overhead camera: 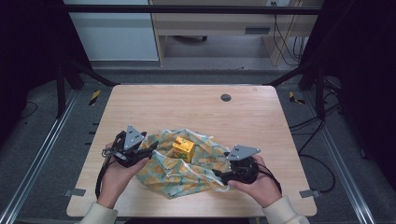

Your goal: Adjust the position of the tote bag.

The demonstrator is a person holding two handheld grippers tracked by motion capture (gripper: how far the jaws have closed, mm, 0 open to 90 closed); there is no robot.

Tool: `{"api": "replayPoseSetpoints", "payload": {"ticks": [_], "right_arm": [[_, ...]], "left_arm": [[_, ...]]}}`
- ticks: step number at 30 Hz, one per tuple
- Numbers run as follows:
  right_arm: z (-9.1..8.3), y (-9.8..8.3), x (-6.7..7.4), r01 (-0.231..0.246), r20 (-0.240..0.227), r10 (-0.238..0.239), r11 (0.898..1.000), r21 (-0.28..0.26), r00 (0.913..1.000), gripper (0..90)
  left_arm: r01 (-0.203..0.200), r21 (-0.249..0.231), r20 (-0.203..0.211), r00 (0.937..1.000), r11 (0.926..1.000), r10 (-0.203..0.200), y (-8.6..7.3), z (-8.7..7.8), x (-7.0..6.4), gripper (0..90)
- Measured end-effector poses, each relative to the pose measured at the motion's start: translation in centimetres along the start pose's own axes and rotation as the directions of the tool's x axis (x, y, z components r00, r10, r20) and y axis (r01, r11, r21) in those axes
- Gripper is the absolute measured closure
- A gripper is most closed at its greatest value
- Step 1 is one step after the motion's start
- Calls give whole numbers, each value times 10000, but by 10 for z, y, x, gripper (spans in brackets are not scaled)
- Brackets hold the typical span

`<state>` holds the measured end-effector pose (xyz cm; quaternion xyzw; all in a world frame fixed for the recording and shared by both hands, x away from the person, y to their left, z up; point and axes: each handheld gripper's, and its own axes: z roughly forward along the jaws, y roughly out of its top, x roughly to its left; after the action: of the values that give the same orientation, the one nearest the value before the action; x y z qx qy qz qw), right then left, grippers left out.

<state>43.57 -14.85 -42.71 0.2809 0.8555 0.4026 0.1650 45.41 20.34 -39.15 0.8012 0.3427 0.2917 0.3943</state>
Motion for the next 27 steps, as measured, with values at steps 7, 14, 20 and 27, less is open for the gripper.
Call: {"api": "replayPoseSetpoints", "payload": {"ticks": [7, 14, 20, 27], "right_arm": [[10, 18, -17, 89, 431, -99, 9997, 227, 9990, 322], [47, 33, -39, -366, 593, 328, 9972, 646, 9977, 316], [77, 43, -36, -83, 390, 34, 9919, 1265, 9992, 273], [96, 42, -39, -205, 370, 140, 9835, 1798, 9992, 614]], "left_arm": [[-296, 188, 608, 9977, 9994, 284, -13, 2, -21, 422], [-404, 938, 1272, 9915, 9948, 283, -35, 26, -36, 358], [-648, 1086, 1629, 9855, 9920, 465, -51, 36, -47, 251], [-272, 1737, 1940, 9810, 9844, -72, -63, 53, -48, 208]]}}
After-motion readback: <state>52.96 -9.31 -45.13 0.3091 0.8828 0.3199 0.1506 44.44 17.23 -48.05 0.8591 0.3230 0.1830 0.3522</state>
